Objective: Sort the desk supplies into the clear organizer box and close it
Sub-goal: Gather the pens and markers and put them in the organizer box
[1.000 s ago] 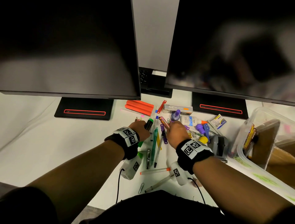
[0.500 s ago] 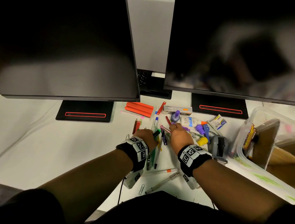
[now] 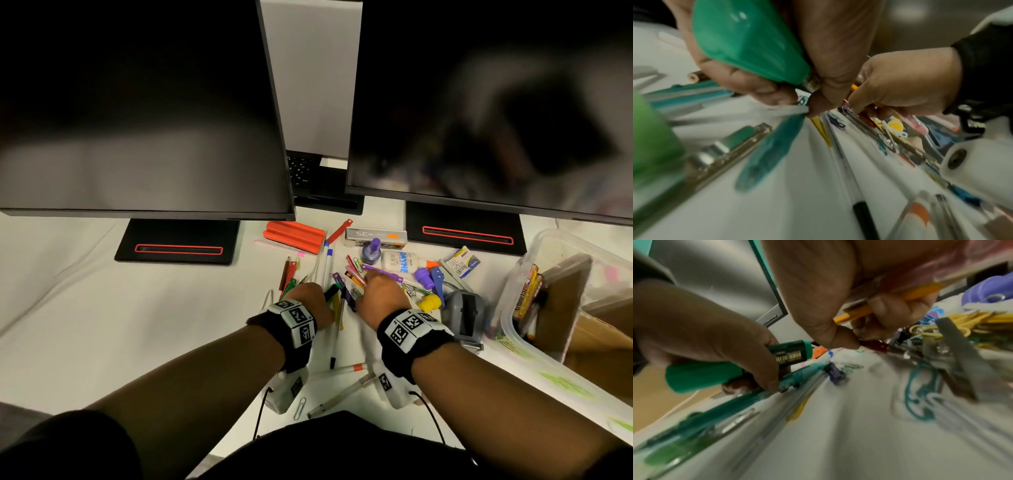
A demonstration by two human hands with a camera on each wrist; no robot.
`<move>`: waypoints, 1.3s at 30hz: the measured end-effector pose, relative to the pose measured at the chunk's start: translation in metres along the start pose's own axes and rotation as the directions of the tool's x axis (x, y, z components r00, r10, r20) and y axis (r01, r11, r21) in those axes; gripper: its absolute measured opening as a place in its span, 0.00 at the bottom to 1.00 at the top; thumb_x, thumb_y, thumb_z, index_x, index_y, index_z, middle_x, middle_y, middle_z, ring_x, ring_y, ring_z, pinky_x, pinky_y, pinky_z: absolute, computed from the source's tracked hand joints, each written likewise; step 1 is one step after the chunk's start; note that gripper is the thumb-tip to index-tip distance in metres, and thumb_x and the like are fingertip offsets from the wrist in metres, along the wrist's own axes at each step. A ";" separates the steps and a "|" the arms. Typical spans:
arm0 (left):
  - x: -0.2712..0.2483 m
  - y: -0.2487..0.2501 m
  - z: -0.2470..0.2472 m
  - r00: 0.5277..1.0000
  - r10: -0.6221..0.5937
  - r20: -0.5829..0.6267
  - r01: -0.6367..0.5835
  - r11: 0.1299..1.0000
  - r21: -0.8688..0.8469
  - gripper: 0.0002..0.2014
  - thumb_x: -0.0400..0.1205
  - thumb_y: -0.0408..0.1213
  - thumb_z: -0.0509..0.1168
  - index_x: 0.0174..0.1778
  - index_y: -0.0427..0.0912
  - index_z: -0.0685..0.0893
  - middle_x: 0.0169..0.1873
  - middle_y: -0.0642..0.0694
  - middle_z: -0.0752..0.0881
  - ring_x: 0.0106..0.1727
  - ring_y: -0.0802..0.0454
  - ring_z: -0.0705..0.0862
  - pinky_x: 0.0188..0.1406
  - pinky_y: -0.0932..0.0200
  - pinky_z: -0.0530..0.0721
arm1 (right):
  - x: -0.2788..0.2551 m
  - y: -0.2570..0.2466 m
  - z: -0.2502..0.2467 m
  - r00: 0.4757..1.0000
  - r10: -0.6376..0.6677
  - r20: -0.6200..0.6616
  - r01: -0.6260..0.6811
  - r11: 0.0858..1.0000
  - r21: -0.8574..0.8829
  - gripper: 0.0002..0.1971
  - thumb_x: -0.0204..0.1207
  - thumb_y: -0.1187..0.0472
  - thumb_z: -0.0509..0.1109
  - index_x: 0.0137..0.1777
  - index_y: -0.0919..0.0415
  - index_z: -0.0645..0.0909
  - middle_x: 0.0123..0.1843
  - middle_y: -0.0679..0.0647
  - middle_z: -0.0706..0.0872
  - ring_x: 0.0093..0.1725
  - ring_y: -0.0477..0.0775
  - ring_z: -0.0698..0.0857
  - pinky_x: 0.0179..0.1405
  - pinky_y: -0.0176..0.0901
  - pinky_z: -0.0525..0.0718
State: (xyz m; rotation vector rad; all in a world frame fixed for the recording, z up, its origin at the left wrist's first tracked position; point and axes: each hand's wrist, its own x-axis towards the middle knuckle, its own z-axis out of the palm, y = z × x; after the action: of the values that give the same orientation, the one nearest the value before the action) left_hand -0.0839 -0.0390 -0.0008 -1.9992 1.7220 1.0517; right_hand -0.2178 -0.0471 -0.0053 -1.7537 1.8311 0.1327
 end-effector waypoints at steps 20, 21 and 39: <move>0.012 -0.026 -0.029 0.990 -0.097 -0.101 -0.027 0.575 -0.818 0.10 0.83 0.39 0.60 0.55 0.41 0.83 0.56 0.43 0.89 0.59 0.47 0.83 0.66 0.57 0.74 | 0.002 -0.018 0.023 0.998 0.003 0.057 0.003 0.995 -0.104 0.20 0.84 0.53 0.57 0.68 0.68 0.74 0.67 0.65 0.81 0.66 0.64 0.81 0.61 0.51 0.80; 0.013 -0.027 -0.029 0.992 -0.092 -0.090 -0.029 0.523 -0.852 0.07 0.83 0.39 0.61 0.51 0.43 0.83 0.57 0.42 0.89 0.61 0.47 0.83 0.70 0.54 0.74 | 0.002 -0.019 0.023 0.998 0.009 0.063 -0.001 0.993 -0.117 0.23 0.84 0.50 0.58 0.68 0.69 0.74 0.66 0.65 0.81 0.65 0.64 0.81 0.61 0.52 0.81; 0.008 -0.037 -0.038 0.985 -0.055 -0.162 -0.138 0.302 -0.943 0.06 0.84 0.32 0.61 0.42 0.43 0.80 0.41 0.43 0.86 0.41 0.52 0.85 0.51 0.57 0.81 | 0.022 -0.032 0.002 0.985 0.121 0.120 -0.152 0.943 0.297 0.15 0.83 0.56 0.57 0.54 0.70 0.76 0.51 0.65 0.80 0.53 0.64 0.82 0.44 0.43 0.74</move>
State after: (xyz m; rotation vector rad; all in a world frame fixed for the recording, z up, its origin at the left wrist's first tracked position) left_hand -0.0363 -0.0606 0.0119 -2.7204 1.2149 2.4450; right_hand -0.1864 -0.0697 -0.0073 -1.3830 1.7915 -0.0087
